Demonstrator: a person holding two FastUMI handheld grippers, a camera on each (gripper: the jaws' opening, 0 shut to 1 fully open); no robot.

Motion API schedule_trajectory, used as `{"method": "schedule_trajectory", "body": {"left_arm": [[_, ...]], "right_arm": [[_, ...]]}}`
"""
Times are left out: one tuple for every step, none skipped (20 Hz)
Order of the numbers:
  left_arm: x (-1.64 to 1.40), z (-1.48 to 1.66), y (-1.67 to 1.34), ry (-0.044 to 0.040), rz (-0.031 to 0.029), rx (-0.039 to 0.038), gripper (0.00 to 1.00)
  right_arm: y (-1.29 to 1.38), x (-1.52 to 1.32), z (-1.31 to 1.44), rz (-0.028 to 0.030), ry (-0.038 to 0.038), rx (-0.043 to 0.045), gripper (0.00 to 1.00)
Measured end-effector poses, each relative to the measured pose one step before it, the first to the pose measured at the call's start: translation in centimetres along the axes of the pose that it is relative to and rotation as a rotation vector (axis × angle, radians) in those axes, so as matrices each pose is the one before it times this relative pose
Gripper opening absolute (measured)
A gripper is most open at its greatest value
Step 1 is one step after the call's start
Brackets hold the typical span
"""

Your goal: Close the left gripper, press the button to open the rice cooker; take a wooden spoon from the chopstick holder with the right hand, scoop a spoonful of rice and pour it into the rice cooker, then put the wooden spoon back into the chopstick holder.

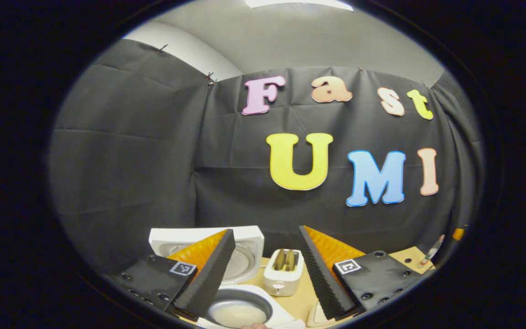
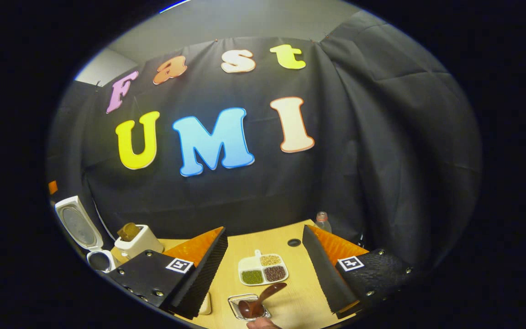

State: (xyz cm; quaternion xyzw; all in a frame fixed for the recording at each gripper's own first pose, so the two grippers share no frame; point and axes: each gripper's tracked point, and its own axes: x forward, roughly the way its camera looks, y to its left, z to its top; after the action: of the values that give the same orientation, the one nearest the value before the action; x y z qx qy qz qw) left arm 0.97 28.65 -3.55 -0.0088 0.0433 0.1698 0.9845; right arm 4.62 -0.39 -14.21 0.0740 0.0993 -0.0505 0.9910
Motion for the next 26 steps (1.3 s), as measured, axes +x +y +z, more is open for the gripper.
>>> {"method": "schedule_trajectory", "body": {"left_arm": [[1.173,0.602,1.228,-0.00653,0.0161,0.00084,0.91],[1.217,0.564,0.978,-0.00208,0.01251,-0.00795,0.91],[1.153,0.573,0.959,-0.00209,0.01249,-0.01181,0.91],[1.336,0.343,0.908,-0.00398,0.01268,-0.0069,0.91],[1.325,0.39,1.08,-0.00537,0.02066,0.00777,0.91],[1.287,-0.087,0.994,-0.00332,0.02035,0.01814,0.91],[1.007,-0.194,0.793,0.00585,0.01079,0.01358,0.91],[0.954,-0.689,0.477,0.00606,0.00548,0.00572,0.94],[1.172,-0.665,0.725,0.01611,0.01078,0.00091,0.98],[1.182,-0.947,0.911,0.02467,0.00653,-0.00835,0.91],[1.162,-0.848,0.542,0.02421,0.00482,-0.01611,0.92],[1.093,-1.041,0.435,0.03071,0.00567,-0.01281,0.94],[0.889,-0.997,0.577,0.03416,0.01495,-0.00003,0.95],[0.847,-0.93,0.383,0.0294,0.01242,0.0048,0.96],[0.54,-0.992,0.198,0.02409,0.00545,-0.00647,0.98],[0.35,-0.775,0.379,0.02315,0.008,-0.01062,0.98],[0.458,-0.318,0.368,-0.00245,0.01327,0.00485,0.98],[-0.688,0.109,-0.545,-0.00773,-0.00413,0.0048,0.98],[-0.62,-0.105,-0.359,0.00438,0.0087,0.02944,0.98],[-0.09,-0.185,-0.164,-0.0054,0.00066,0.00946,0.99],[-0.478,-0.134,-0.105,-0.00855,-0.00018,-0.00649,0.99],[-0.824,-0.358,-0.007,-0.01063,0.00221,0.00161,1.0],[-0.88,-0.039,-0.038,-0.00477,0.00213,-0.0031,1.0],[-0.798,-0.362,-0.191,0.00212,0.00307,0.0042,1.0],[-0.892,-0.512,-0.357,0.00103,0.00072,0.0021,1.0],[-0.925,-0.372,-0.125,0.00206,-0.00127,0.00128,0.98]], "right_arm": [[0.649,-0.185,0.915,0.01887,-0.01531,-0.00155,0.99],[0.731,-0.167,0.931,0.01843,-0.01629,-0.0002,0.99],[0.517,-0.156,0.723,0.0149,-0.01617,-0.00494,0.99],[0.396,-0.064,0.511,0.01049,-0.01455,-0.01068,0.99],[0.343,-0.158,0.292,0.01191,-0.00978,-0.01186,0.99],[0.505,-0.137,0.31,0.01597,-0.00845,-0.00631,0.99],[0.718,-0.003,0.383,0.01933,-0.00822,-0.0013,0.99],[0.724,0.137,0.303,0.02011,-0.00627,-0.00702,0.99],[0.138,0.024,0.197,0.00881,-0.0055,-0.0075,0.99],[0.217,0.186,0.389,0.00718,-0.00468,0.00023,0.99],[0.337,0.136,0.375,0.00749,-0.00578,0.00719,0.99],[0.276,0.11,0.253,0.00361,-0.00276,0.00663,0.99],[0.133,0.137,0.017,0.00185,-0.00055,0.00196,0.99],[0.071,0.165,-0.058,-0.00183,0.00011,-0.00336,0.99],[0.068,0.02,0.007,0.001,-0.00024,-0.00227,0.99],[0.166,0.085,-0.071,0.00386,0.00043,0.0012,0.99],[0.133,0.19,-0.17,0.00238,0.00208,0.00089,0.99],[0.065,-0.004,-0.085,0.00179,0.00287,-0.00348,0.99],[-0.069,0.047,-0.127,-0.00041,0.0045,-0.00386,0.99],[0.121,0.033,-0.064,0.00217,0.00346,0.00287,0.99],[0.219,0.075,0.058,0.00333,0.0008,0.00947,0.99],[0.21,0.061,0.088,0.00442,-0.00167,0.00537,0.99],[0.194,-0.023,0.046,0.00524,-0.00258,-0.00227,0.99],[0.243,-0.021,0.035,0.00498,-0.00148,-0.00799,0.99],[0.264,0.035,0.052,0.00756,-0.00283,-0.00494,0.99],[0.333,0.008,0.105,0.00722,-0.00419,-0.00147,0.99]]}}
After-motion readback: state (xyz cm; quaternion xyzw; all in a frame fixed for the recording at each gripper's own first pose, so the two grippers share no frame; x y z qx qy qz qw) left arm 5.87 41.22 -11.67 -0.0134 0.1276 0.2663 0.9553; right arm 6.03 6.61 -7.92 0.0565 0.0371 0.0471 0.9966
